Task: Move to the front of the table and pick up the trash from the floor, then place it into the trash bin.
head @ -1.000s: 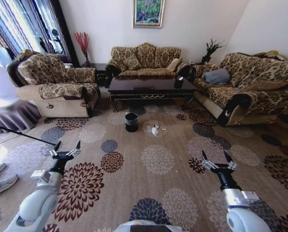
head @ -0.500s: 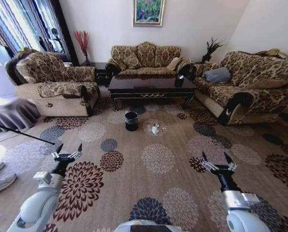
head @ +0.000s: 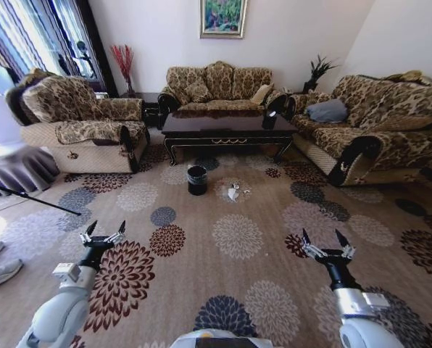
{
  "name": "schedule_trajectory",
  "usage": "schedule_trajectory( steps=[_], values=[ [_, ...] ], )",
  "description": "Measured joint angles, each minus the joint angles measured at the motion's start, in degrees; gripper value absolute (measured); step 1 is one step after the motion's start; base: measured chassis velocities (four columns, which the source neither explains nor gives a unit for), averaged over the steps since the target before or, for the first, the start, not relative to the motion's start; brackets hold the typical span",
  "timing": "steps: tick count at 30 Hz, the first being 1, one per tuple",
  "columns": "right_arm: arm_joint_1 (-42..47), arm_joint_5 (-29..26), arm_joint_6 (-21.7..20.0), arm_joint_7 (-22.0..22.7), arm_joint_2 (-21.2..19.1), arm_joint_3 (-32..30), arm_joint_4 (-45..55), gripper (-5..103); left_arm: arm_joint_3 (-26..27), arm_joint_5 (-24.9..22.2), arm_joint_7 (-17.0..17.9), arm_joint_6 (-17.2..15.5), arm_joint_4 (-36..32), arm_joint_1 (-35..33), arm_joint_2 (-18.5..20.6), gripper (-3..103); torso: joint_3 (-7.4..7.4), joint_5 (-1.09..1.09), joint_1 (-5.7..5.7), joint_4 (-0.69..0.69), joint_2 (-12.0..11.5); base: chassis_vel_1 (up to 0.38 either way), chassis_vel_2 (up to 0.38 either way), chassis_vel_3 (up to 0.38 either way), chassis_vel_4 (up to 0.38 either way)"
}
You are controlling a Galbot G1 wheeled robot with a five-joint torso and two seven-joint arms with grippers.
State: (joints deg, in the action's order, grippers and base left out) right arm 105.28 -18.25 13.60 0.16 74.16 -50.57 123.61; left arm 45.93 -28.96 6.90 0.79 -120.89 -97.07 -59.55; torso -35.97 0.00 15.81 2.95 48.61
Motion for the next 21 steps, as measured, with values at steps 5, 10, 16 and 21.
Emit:
schedule_trajectory(
  steps=[5, 10, 16, 21],
  values=[
    [-0.13, -0.61, 0.07, -0.01, 0.25, 0.14, 0.14, 100, 0.5, 0.1, 0.32, -0.05, -0.63, -0.32, -0.09, 100, 0.77, 0.01, -0.57, -0.02, -1.33, 0.0, 0.0, 0.0, 0.0],
    [-0.03, -0.47, 0.09, -0.3, 0.68, 0.5, 0.37, 100, 0.75, 0.26, 0.33, 0.28, -0.71, -0.81, -0.34, 100, 1.47, 0.0, -1.12, -0.01, -2.59, 0.0, 0.0, 0.0, 0.0],
    [-0.02, -0.4, 0.26, -0.33, 0.72, 0.55, 0.36, 100, 0.22, 1.09, 0.34, 0.68, -0.36, -0.69, -0.72, 100, 2.41, 0.0, -1.78, -0.01, -4.18, 0.0, 0.0, 0.0, 0.0],
    [-0.02, -0.14, 0.61, -0.33, 0.93, 0.54, -0.03, 100, -0.09, 1.22, 0.35, 0.67, -0.22, 0.02, -0.78, 100, 3.13, 0.0, -2.31, -0.01, -5.43, 0.0, 0.0, 0.0, 0.0]
  ],
)
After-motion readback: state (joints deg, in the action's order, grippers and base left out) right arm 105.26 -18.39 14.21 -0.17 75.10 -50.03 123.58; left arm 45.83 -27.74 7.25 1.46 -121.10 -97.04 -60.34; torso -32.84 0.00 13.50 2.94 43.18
